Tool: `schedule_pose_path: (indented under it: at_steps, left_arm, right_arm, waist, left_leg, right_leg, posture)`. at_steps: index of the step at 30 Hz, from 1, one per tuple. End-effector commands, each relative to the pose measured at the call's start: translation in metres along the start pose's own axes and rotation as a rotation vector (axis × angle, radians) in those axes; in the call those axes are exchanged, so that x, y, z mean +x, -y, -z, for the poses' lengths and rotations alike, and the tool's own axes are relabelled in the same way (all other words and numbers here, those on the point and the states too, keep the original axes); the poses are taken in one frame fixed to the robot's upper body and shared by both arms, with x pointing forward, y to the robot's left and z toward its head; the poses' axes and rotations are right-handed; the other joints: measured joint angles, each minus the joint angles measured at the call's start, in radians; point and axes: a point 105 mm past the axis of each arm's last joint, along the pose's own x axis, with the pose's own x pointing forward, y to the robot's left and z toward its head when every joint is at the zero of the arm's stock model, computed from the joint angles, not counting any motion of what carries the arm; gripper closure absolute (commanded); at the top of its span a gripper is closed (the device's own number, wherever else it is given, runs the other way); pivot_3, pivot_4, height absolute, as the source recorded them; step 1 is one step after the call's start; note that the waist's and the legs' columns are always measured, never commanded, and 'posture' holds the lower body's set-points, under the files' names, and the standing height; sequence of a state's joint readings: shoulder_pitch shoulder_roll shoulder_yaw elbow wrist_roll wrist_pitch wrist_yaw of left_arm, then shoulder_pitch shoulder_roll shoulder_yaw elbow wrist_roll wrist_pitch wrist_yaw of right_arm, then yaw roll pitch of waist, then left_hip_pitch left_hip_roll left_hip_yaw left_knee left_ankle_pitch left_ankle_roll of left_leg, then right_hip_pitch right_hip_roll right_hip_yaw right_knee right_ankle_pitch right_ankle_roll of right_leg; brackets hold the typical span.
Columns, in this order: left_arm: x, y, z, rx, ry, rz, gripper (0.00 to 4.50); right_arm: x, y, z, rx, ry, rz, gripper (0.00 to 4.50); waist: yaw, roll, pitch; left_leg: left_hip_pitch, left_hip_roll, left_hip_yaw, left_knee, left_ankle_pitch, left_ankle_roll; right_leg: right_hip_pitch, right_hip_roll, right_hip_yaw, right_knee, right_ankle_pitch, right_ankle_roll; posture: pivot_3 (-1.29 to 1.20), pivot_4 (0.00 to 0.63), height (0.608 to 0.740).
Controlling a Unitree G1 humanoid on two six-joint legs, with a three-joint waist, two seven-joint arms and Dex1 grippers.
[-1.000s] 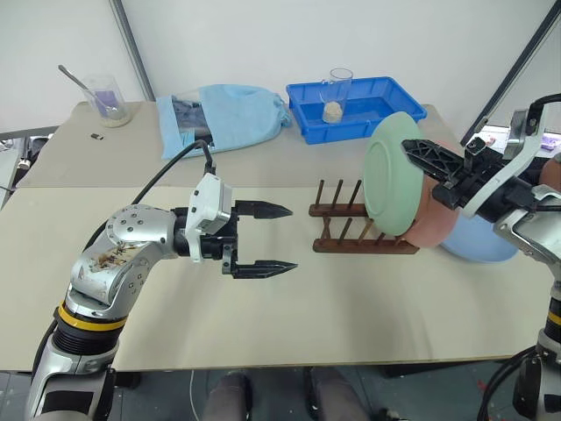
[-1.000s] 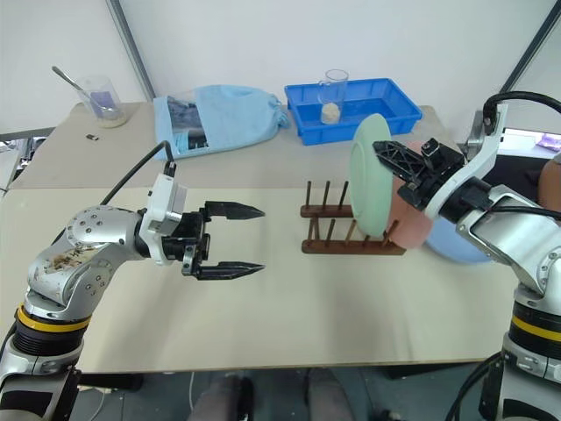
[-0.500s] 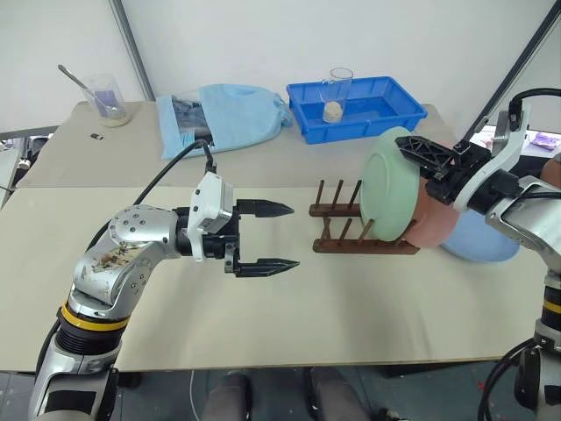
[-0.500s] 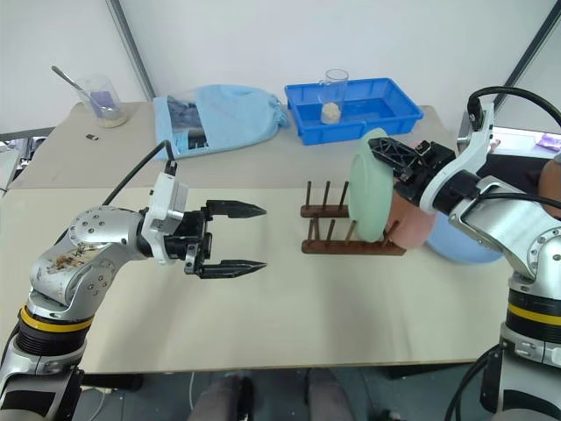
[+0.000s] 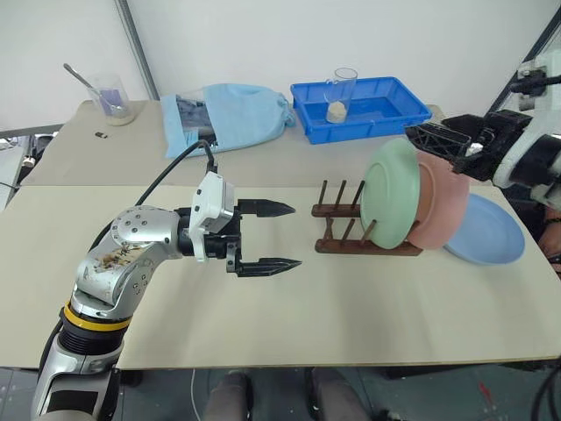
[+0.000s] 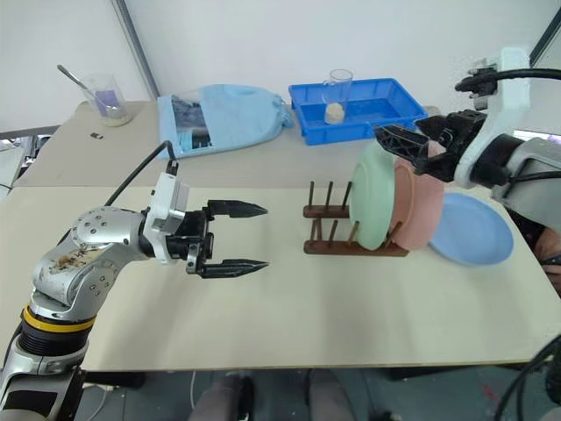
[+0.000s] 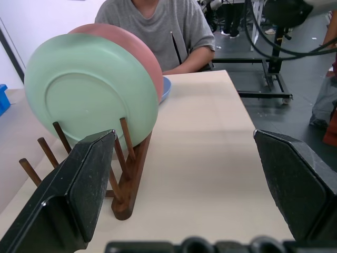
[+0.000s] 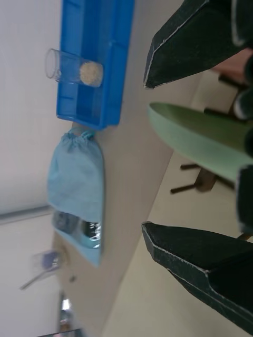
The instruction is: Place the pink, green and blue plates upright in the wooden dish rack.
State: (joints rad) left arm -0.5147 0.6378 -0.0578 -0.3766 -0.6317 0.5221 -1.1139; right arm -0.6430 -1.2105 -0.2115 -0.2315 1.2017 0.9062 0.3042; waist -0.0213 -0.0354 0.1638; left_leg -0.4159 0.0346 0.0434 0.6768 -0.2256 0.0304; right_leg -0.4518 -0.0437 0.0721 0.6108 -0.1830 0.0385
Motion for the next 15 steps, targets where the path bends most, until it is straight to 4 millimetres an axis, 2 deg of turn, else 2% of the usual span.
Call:
schedule_pose_path:
  at_steps: [1,7,9,13,15]
  left_arm:
    - [-0.001,0.003,-0.007,-0.003,0.004,0.032,0.0]
    - [0.004,0.015,-0.011,0.002,0.001,0.114,0.0]
    - [0.006,0.016,-0.01,0.016,-0.002,0.121,0.0]
    - [0.009,0.021,-0.007,0.021,-0.026,0.154,0.0]
    - [0.011,0.022,-0.007,0.02,-0.023,0.156,0.0]
  right_arm:
    - [-0.031,0.0,-0.027,-0.187,0.066,-0.037,0.03]
    - [-0.082,0.003,0.009,-0.26,-0.145,-0.059,0.03]
    - [-0.094,0.007,0.026,-0.27,-0.225,-0.048,0.03]
    - [-0.104,0.027,0.081,-0.395,-0.468,-0.001,0.03]
    - [-0.103,0.041,0.104,-0.458,-0.527,0.026,0.03]
  waist:
    - [0.007,0.0,0.0]
    - [0.016,0.0,0.0]
    - [0.017,0.0,0.0]
    - [0.011,0.0,0.0]
    - [0.002,0.0,0.0]
  left_leg:
    - [0.0,0.0,0.0,0.0,0.0,0.0]
    - [0.0,0.0,0.0,0.002,0.0,0.0]
    - [0.0,0.0,0.0,0.003,0.0,0.0]
    - [0.009,0.0,0.001,0.004,0.0,0.0]
    - [0.013,0.0,0.002,0.004,0.0,0.0]
  right_leg:
    - [0.0,0.0,0.0,0.0,0.0,0.001]
    - [0.001,0.0,0.0,0.001,0.002,0.006]
    - [0.001,0.0,0.0,0.001,0.003,0.006]
    - [0.01,0.0,0.0,0.0,0.0,0.001]
    - [0.013,-0.001,0.0,0.0,-0.001,0.001]
  posture:
    - [0.0,0.15,0.74]
    - [0.0,0.15,0.74]
    - [0.0,0.15,0.74]
    - [0.0,0.15,0.74]
    - [0.0,0.15,0.74]
